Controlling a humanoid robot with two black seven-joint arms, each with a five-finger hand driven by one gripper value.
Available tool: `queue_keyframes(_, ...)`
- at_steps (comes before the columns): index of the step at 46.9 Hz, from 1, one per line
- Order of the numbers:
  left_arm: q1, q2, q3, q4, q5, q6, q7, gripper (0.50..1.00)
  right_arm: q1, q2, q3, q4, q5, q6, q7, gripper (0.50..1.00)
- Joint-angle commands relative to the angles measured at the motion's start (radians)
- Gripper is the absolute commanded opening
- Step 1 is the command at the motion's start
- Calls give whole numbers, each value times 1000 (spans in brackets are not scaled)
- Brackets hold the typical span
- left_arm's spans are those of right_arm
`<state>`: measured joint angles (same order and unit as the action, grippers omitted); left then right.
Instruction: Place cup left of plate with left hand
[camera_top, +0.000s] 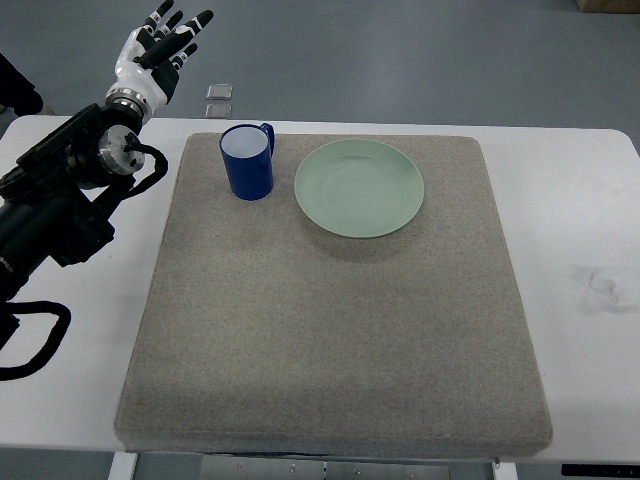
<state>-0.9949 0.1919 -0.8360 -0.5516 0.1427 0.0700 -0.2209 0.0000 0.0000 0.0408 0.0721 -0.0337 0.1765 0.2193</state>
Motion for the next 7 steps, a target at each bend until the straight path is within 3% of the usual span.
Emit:
queue_keyframes(1, -1, 1, 0, -1, 0, 1, 0, 994, 0, 0, -2, 0, -6, 0, 0, 932)
queue_keyframes(7, -1, 1, 0, -1, 0, 1, -2, 994, -5, 0, -2, 18, -3, 14, -1, 932)
